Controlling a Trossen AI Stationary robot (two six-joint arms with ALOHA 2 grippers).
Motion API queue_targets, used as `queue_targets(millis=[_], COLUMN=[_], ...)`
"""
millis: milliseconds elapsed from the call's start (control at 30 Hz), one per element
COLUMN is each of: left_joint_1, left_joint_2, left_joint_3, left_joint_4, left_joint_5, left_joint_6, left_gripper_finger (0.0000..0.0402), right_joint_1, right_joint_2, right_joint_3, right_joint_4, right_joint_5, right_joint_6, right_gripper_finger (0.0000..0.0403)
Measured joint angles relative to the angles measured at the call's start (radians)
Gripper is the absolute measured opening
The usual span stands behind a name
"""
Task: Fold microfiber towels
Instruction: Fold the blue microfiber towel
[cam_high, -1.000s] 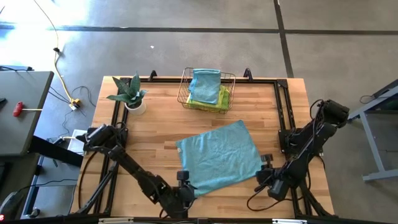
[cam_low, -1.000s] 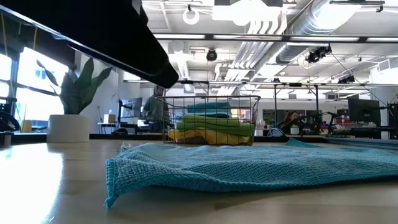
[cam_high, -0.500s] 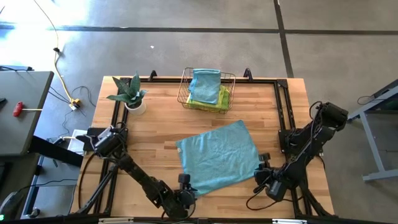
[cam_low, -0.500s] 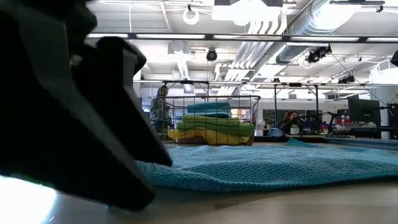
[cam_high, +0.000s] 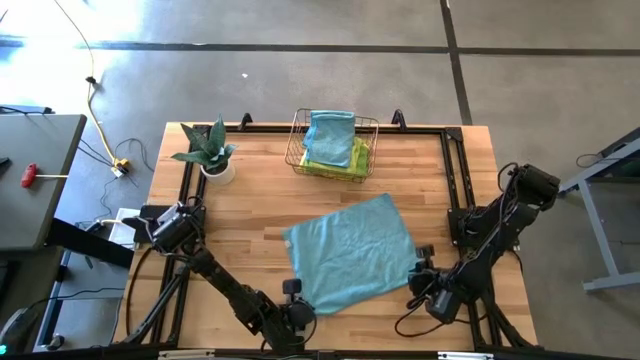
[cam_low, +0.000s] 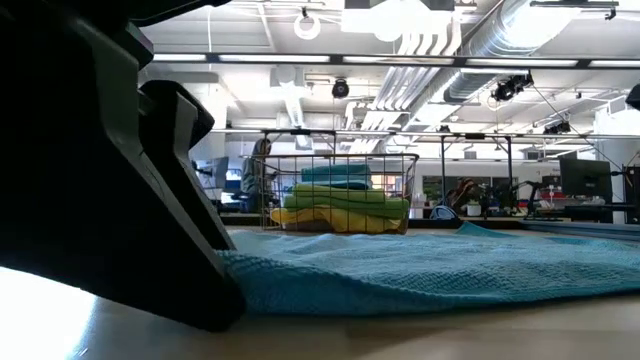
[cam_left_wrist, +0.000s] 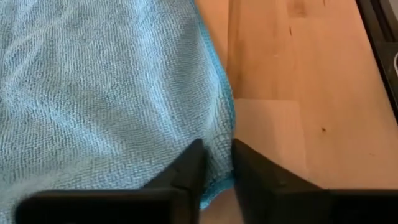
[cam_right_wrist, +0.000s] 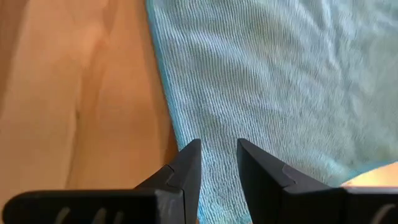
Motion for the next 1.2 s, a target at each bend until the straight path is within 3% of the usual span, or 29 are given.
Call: queue_targets(millis=[167, 567, 800, 967, 1200], left_joint_1=[0.0, 0.003, 0.003, 0.003, 0.003], left_joint_2=[0.0, 0.001, 0.001, 0.001, 0.001], left_joint_3=[-0.001, -0.002, -0.002, -0.003, -0.003], left_joint_4=[0.0, -0.003, -0.004, -0.005, -0.005], left_joint_5=[0.011, 0.009, 0.008, 0.008, 0.008], left_joint_6=[0.003, -0.001, -0.016, -0.023, -0.064], left_gripper_finger=[0.0007, 0.0004, 0.0004, 0.0004, 0.0005], right_joint_1=[0.011, 0.025, 0.034, 0.037, 0.04], right_joint_2=[0.0, -0.002, -0.002, -0.001, -0.001], right_joint_3=[-0.074, -0.095, -0.094, -0.034, 0.051], right_joint_4=[0.062, 0.18, 0.18, 0.156, 0.094], right_joint_5=[-0.024, -0.159, -0.159, -0.212, -0.301], right_joint_6=[0.0, -0.02, 0.102, 0.098, 0.097], right_gripper_finger=[0.0094, 0.0094, 0.0094, 0.0094, 0.0139])
